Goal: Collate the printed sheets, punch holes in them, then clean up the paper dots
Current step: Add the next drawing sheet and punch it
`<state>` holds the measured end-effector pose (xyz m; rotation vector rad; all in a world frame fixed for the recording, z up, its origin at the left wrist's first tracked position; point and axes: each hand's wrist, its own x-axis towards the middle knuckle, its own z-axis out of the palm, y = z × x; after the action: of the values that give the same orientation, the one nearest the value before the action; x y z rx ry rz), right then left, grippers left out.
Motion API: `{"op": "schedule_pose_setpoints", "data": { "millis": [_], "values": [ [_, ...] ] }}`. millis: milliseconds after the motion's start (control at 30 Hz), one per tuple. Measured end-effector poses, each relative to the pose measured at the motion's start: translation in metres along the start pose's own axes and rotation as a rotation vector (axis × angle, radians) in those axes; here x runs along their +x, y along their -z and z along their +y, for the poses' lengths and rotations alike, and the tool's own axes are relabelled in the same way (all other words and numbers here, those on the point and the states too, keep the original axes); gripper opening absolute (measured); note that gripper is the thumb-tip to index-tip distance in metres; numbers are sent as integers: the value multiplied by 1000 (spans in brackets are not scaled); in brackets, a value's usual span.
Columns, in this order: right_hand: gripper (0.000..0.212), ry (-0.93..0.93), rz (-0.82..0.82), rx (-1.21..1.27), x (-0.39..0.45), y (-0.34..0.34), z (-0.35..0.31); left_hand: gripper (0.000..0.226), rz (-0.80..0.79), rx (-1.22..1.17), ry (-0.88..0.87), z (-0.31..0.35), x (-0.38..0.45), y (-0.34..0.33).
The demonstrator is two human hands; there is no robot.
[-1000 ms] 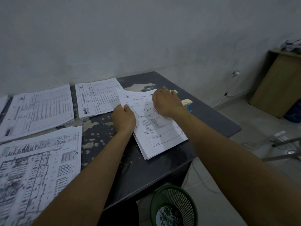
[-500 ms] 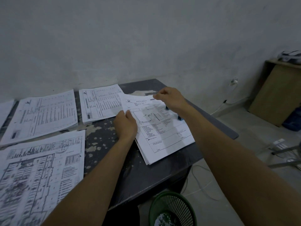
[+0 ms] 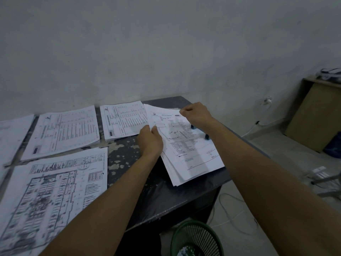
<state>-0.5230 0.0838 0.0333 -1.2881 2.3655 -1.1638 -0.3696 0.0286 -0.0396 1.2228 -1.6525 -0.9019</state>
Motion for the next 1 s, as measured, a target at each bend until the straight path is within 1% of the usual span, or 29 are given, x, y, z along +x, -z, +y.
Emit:
{"op": "schedule_pose_setpoints", "data": {
  "millis": [167,233,300,367,400,467,533,567,633,700,733,800,867,1000],
  "values": [
    [38,-13,24,-147,0,6,-8,30,22,25,29,-2,4,17],
    [38,-30,36,-185,1,6,-11,28,37,17,-14,-11,9,33],
    [33,-47,31,-258,0,2,-15,31,48,1,-62,-17,13,51],
    [18,-7,36,-417,-5,-5,-23,33,60,-2,-97,-20,18,67],
    [11,45,64,-487,-7,-11,-29,33,68,-1,-117,-20,21,76],
    [23,174,143,-548,-8,-27,-41,32,83,-13,-171,-17,24,96],
    [24,281,206,-459,-11,-44,-56,34,90,-41,-247,-14,25,121],
    [24,282,213,-340,-15,-50,-65,34,95,-51,-281,-13,26,135],
    [34,195,179,-30,-22,-60,-87,33,115,-73,-348,-10,28,166],
    [50,66,82,237,-25,-67,-109,33,144,-99,-399,-7,30,198],
    [55,-6,-2,361,-25,-71,-120,33,166,-106,-422,-6,31,215],
    [58,-119,-204,586,-30,-78,-141,36,227,-94,-464,-7,34,248],
    [53,-104,-335,688,-38,-90,-161,36,281,-69,-474,-9,38,280],
    [24,61,-397,704,-57,-124,-211,39,395,-13,-510,-11,45,346]
  ]
}}
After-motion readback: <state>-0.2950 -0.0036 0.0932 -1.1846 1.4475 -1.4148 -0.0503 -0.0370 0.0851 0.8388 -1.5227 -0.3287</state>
